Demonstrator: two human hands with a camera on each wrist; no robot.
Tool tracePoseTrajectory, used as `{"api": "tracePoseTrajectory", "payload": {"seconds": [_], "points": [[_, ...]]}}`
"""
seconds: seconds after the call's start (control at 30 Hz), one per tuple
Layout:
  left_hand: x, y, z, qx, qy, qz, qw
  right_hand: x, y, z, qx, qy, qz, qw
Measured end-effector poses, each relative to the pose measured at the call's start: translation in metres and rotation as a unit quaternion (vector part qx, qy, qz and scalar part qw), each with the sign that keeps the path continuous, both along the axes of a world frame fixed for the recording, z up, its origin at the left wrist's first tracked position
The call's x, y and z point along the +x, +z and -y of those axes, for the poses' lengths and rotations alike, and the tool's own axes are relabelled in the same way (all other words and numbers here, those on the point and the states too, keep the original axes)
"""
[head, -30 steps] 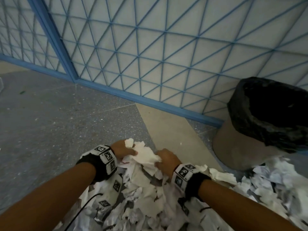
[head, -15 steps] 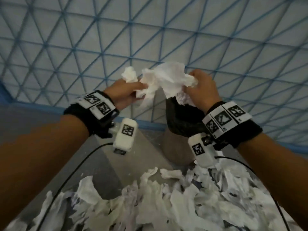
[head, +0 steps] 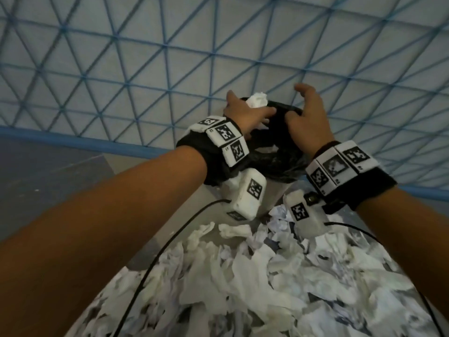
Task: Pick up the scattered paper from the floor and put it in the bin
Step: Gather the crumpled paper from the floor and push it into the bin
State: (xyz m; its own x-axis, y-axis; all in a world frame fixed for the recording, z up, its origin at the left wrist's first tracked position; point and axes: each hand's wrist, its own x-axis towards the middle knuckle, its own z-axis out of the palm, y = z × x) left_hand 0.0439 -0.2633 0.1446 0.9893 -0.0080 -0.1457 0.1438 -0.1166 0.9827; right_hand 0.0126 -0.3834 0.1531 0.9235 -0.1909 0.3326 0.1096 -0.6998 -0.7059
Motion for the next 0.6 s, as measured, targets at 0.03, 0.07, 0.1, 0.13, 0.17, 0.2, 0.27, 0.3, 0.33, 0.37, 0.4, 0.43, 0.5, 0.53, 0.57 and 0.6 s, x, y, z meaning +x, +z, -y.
{"api": "tracePoseTrajectory", "payload": {"seconds": [0.03, 0.07, 0.1, 0.13, 0.17, 0.2, 0.27, 0.3, 0.33, 0.37, 0.4, 0.43, 0.5, 0.53, 0.57, 0.6], "points": [[0.0, 0.001, -0.007, 0.06, 0.014, 0.044, 0.997, -0.01, 0.001, -0.009, -0.006, 0.021, 0.057, 0.998], [-0.002, 0.002, -0.014, 0.121, 0.019, 0.087, 0.989, -0.017, -0.002, -0.018, -0.016, 0.043, 0.102, 0.994], [-0.003, 0.001, -0.02, 0.164, 0.016, 0.125, 0.978, -0.026, -0.006, -0.028, -0.035, 0.07, 0.135, 0.988], [-0.006, 0.0, -0.027, 0.182, 0.013, 0.152, 0.971, -0.032, -0.013, -0.035, -0.055, 0.102, 0.159, 0.98], [-0.008, -0.004, -0.035, 0.18, 0.016, 0.166, 0.97, -0.039, -0.021, -0.043, -0.076, 0.142, 0.168, 0.972], [-0.011, -0.009, -0.044, 0.17, 0.029, 0.175, 0.969, -0.046, -0.031, -0.05, -0.097, 0.185, 0.157, 0.965], [-0.021, -0.035, -0.069, 0.167, 0.052, 0.172, 0.97, -0.057, -0.062, -0.06, -0.162, 0.267, 0.059, 0.948], [-0.026, -0.054, -0.084, 0.19, 0.04, 0.151, 0.969, -0.06, -0.082, -0.062, -0.204, 0.292, -0.019, 0.934], [-0.035, -0.075, -0.1, 0.235, -0.001, 0.109, 0.966, -0.061, -0.106, -0.061, -0.246, 0.305, -0.11, 0.914], [-0.046, -0.096, -0.114, 0.299, -0.072, 0.047, 0.95, -0.061, -0.129, -0.06, -0.28, 0.303, -0.206, 0.887], [-0.061, -0.116, -0.126, 0.37, -0.154, -0.024, 0.916, -0.062, -0.152, -0.057, -0.304, 0.289, -0.296, 0.858], [-0.075, -0.136, -0.136, 0.427, -0.229, -0.078, 0.871, -0.062, -0.174, -0.055, -0.313, 0.269, -0.366, 0.834], [-0.105, -0.168, -0.144, 0.474, -0.322, -0.141, 0.807, -0.065, -0.207, -0.052, -0.313, 0.241, -0.438, 0.808], [-0.117, -0.178, -0.144, 0.48, -0.344, -0.166, 0.79, -0.068, -0.22, -0.054, -0.312, 0.241, -0.452, 0.8], [-0.126, -0.19, -0.145, 0.487, -0.359, -0.183, 0.775, -0.071, -0.23, -0.058, -0.304, 0.252, -0.456, 0.797], [-0.132, -0.198, -0.145, 0.498, -0.366, -0.189, 0.763, -0.074, -0.236, -0.065, -0.291, 0.267, -0.453, 0.799]]}}
